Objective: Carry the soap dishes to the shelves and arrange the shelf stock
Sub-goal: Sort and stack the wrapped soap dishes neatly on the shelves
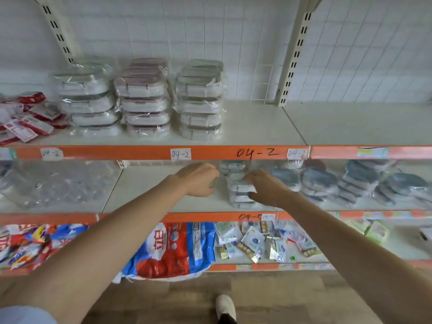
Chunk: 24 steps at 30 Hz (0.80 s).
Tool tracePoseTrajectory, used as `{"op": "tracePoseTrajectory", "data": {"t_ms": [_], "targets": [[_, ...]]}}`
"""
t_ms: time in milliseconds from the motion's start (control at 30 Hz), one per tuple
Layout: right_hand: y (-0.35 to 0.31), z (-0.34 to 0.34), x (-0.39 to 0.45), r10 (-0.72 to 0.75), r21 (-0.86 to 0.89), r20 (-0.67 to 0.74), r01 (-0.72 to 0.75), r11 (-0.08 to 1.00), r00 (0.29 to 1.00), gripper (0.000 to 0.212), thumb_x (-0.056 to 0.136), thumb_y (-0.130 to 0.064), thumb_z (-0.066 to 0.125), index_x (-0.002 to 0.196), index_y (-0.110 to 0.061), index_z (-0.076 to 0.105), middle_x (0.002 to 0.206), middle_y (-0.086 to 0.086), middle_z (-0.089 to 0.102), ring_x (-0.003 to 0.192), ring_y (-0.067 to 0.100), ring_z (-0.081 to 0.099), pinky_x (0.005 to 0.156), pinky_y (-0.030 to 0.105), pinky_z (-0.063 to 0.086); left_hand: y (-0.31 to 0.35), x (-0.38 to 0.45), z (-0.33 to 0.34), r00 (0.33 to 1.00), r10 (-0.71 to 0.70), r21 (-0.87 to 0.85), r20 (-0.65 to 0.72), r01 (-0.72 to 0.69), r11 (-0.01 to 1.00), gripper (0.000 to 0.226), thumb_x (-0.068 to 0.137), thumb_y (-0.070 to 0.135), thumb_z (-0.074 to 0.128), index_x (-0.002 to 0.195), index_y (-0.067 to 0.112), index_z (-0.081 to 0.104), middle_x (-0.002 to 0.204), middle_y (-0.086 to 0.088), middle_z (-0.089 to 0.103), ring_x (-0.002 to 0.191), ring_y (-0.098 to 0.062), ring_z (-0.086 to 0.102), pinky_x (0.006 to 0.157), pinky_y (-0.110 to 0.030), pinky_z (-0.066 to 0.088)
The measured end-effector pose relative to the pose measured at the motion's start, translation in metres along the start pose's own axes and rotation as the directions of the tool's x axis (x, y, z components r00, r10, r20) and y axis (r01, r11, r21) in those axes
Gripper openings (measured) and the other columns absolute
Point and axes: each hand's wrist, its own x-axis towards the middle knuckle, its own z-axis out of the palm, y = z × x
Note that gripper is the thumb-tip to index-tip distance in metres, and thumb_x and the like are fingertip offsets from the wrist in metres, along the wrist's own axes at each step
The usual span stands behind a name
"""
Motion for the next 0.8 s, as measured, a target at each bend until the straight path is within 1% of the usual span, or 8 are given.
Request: {"op": "tracePoseTrajectory", "data": {"t_ms": [67, 167, 233, 333, 433, 533, 667, 800], "targets": [[0.004, 0.023, -0.006, 0.008, -0.022, 0.075, -0.006, 1.000, 0.997, 0.055, 0.093, -0.031, 0.057, 0.142, -0.015, 0.038, 0.142, 0.004, 0.042, 0.130, 0.022, 0.040, 0.104, 0.039, 0.040, 0.007, 0.001, 0.018, 0.999, -0.004, -0.046, 0.038, 0.005, 0.999, 0.036, 0.091, 0.026, 0.055, 0.121, 0.007, 0.057, 0.119, -0.007, 0.056, 0.106, -0.024, 0.054, 0.083, -0.033, 0.045], [0.012, 0.049, -0.003, 0.031, -0.023, 0.123, -0.029, 0.999, 0.992, 0.061, 0.092, -0.034, 0.058, 0.144, -0.015, 0.034, 0.145, 0.004, 0.039, 0.132, 0.022, 0.037, 0.106, 0.037, 0.038, 0.005, 0.008, 0.044, 0.998, -0.046, -0.086, 0.048, 0.050, 0.995, 0.046, 0.090, 0.030, 0.057, 0.130, 0.007, 0.052, 0.128, -0.008, 0.054, 0.116, -0.025, 0.051, 0.095, -0.038, 0.045], [0.017, 0.066, 0.007, 0.050, -0.035, 0.122, -0.046, 0.998, 0.991, 0.062, 0.092, -0.036, 0.058, 0.144, -0.012, 0.033, 0.146, 0.005, 0.037, 0.133, 0.023, 0.036, 0.107, 0.038, 0.036, 0.002, 0.016, 0.066, 0.994, -0.085, -0.115, 0.069, 0.093, 0.989, 0.056, 0.090, 0.034, 0.058, 0.136, 0.006, 0.046, 0.136, -0.008, 0.049, 0.124, -0.026, 0.048, 0.101, -0.040, 0.043], [0.026, 0.097, 0.028, 0.067, -0.043, 0.133, -0.062, 0.997, 0.989, 0.070, 0.090, -0.040, 0.059, 0.145, -0.009, 0.029, 0.148, 0.007, 0.033, 0.135, 0.024, 0.031, 0.110, 0.041, 0.033, -0.004, 0.032, 0.108, 0.990, -0.100, -0.143, 0.096, 0.113, 0.983, 0.063, 0.090, 0.040, 0.059, 0.139, 0.006, 0.041, 0.141, -0.008, 0.044, 0.127, -0.025, 0.046, 0.103, -0.040, 0.042], [0.042, 0.126, 0.057, 0.074, -0.015, 0.109, -0.073, 0.997, 0.991, 0.072, 0.090, -0.040, 0.060, 0.145, -0.007, 0.028, 0.150, 0.007, 0.030, 0.136, 0.024, 0.030, 0.110, 0.040, 0.032, -0.009, 0.055, 0.150, 0.994, -0.102, -0.174, 0.039, 0.107, 0.979, 0.063, 0.092, 0.038, 0.056, 0.144, 0.008, 0.038, 0.144, -0.007, 0.042, 0.130, -0.021, 0.043, 0.105, -0.036, 0.039], [0.063, 0.147, 0.096, 0.081, -0.010, 0.059, -0.081, 0.997, 0.995, 0.075, 0.089, -0.041, 0.061, 0.146, -0.006, 0.025, 0.153, 0.007, 0.024, 0.139, 0.024, 0.025, 0.111, 0.038, 0.030, -0.018, 0.086, 0.187, 0.995, -0.100, -0.184, 0.007, 0.100, 0.978, 0.060, 0.091, 0.037, 0.056, 0.141, 0.007, 0.041, 0.140, -0.007, 0.046, 0.127, -0.022, 0.045, 0.102, -0.036, 0.041], [0.085, 0.164, 0.147, 0.097, -0.045, 0.046, -0.095, 0.995, 0.994, 0.097, 0.081, -0.050, 0.067, 0.150, -0.008, 0.015, 0.158, 0.010, 0.009, 0.145, 0.028, 0.012, 0.117, 0.044, 0.018, -0.033, 0.123, 0.224, 0.991, -0.136, -0.191, 0.008, 0.135, 0.972, 0.063, 0.087, 0.048, 0.053, 0.132, 0.003, 0.048, 0.132, -0.009, 0.051, 0.120, -0.023, 0.049, 0.097, -0.038, 0.044], [0.099, 0.170, 0.173, 0.136, -0.080, 0.129, -0.126, 0.989, 0.982, 0.120, 0.071, -0.056, 0.073, 0.152, -0.007, -0.001, 0.159, 0.012, -0.007, 0.147, 0.030, -0.004, 0.117, 0.046, 0.006, -0.040, 0.142, 0.243, 0.989, -0.145, -0.194, -0.016, 0.139, 0.971, 0.069, 0.089, 0.051, 0.057, 0.138, 0.005, 0.043, 0.139, -0.008, 0.045, 0.128, -0.022, 0.044, 0.102, -0.037, 0.040]]}}
